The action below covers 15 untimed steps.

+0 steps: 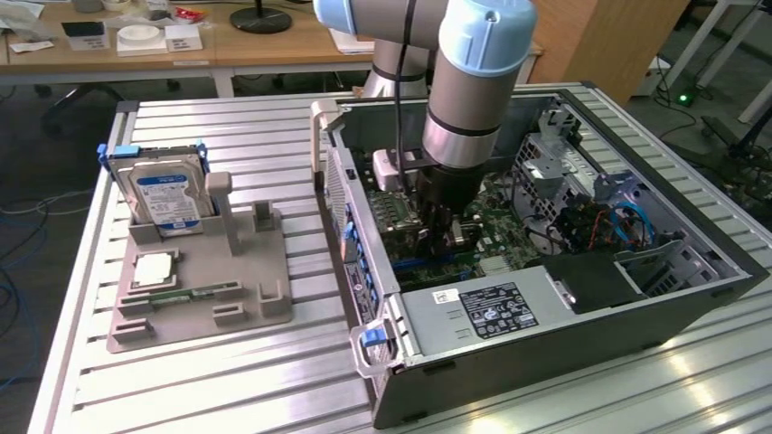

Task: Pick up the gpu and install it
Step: 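Insert the gpu into the slot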

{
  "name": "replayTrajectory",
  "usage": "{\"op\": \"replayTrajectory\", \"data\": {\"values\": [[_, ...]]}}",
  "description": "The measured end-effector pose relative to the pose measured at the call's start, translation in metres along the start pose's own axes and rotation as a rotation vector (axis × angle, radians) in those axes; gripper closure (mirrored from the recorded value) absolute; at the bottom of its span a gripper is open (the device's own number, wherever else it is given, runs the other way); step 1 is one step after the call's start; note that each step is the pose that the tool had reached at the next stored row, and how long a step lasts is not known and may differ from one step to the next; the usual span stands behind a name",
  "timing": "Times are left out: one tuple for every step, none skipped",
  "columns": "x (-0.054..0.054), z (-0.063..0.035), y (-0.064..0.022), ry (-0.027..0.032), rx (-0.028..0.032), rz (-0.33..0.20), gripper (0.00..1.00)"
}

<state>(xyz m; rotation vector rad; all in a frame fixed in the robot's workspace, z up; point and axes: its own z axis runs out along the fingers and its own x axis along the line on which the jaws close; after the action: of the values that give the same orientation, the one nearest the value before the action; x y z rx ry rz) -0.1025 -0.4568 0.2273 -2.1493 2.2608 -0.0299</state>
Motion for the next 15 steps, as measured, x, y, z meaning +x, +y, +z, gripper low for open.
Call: {"op": "replayTrajectory", "data": {"values": [[0.0,0.0,0.0,0.0,-0.0001,0.0,0.72],[0.0001,0.0002,0.0,-0.0002,0.0001,0.0,0.72],[0.0005,0.0003,0.0,-0.0004,0.0001,0.0,0.72],[0.0008,0.0003,0.0,-0.0003,0.0001,0.0,0.72],[0.0011,0.0004,0.0,-0.0002,0.0,0.0,0.72],[0.0011,0.0005,0.0,-0.0002,0.0,0.0,0.72],[0.0012,0.0005,0.0,0.0,0.0,0.0,0.72],[0.0012,0.0006,-0.0001,0.0,-0.0001,0.0,0.72],[0.0011,0.0008,-0.0001,-0.0001,-0.0001,0.0,0.72],[0.0009,0.001,-0.0001,-0.0004,0.0001,0.0,0.72],[0.0007,0.0011,-0.0001,-0.0003,0.0001,0.0,0.72],[0.0007,0.0012,-0.0001,-0.0001,0.0,0.0,0.72],[0.0007,0.0011,0.0,0.0,-0.0001,0.0,0.72],[0.0006,0.0013,0.0,0.0,0.0,0.0,0.72],[0.0004,0.0016,0.0,0.0,0.0,0.0,0.72]]}}
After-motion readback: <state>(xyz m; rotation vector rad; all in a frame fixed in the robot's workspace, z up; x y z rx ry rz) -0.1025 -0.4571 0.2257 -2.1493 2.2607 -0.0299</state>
